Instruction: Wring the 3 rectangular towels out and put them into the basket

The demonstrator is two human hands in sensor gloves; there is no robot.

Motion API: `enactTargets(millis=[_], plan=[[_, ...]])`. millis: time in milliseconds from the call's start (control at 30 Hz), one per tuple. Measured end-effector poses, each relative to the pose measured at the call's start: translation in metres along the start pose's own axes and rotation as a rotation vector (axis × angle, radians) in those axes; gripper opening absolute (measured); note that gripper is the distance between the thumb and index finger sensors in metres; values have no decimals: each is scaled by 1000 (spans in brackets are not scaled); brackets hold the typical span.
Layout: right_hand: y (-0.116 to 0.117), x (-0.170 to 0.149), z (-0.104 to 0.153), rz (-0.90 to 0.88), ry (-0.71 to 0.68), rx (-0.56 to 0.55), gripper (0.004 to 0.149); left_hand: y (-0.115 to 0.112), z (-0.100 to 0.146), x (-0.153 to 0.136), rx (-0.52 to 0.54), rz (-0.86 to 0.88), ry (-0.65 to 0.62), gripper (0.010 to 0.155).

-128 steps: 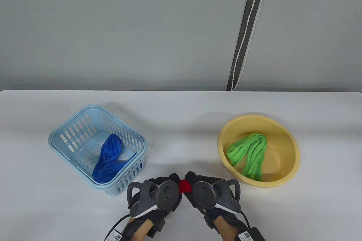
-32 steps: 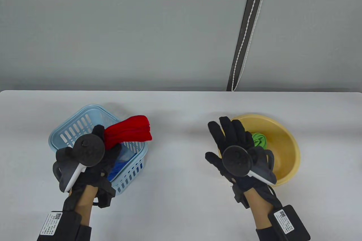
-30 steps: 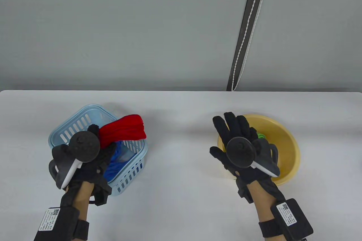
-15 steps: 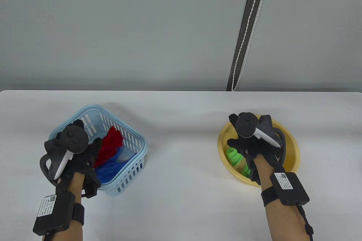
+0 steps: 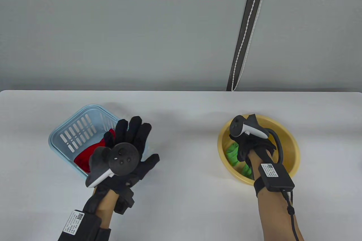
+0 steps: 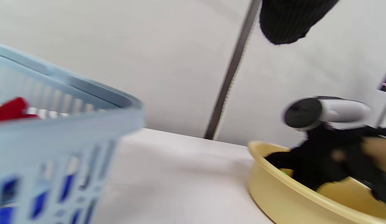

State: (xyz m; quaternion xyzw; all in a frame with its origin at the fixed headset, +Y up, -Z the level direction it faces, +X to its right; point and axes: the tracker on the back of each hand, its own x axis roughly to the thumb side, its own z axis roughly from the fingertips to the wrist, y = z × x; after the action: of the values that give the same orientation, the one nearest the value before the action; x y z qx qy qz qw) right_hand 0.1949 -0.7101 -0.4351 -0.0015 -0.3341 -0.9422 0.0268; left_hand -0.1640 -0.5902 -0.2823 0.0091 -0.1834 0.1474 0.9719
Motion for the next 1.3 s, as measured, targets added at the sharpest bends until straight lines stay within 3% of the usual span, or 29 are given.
enactTargets(millis=[133, 333, 633, 767, 900, 1133, 1300], plan=[[6, 4, -9, 20, -11, 27, 92, -29, 7, 26, -3, -14, -80, 95], [12, 5, -19, 16, -19, 47, 87, -71, 9, 40, -113, -36, -142, 96], [12, 5, -25, -26, 7, 66, 56, -90, 4, 35, -129, 32, -161, 96], [7, -1, -15, -50, -15, 8, 52, -94, 5, 34, -140, 66, -167, 96], [-9, -12, 13, -146, -44, -117, 52, -94, 7, 33, -132, 70, -174, 96], [-50, -31, 107, -475, -199, -417, 54, -95, 11, 34, -107, 110, -192, 96], [-60, -34, 172, -668, -340, -653, 56, -95, 12, 36, -49, 90, -217, 96]])
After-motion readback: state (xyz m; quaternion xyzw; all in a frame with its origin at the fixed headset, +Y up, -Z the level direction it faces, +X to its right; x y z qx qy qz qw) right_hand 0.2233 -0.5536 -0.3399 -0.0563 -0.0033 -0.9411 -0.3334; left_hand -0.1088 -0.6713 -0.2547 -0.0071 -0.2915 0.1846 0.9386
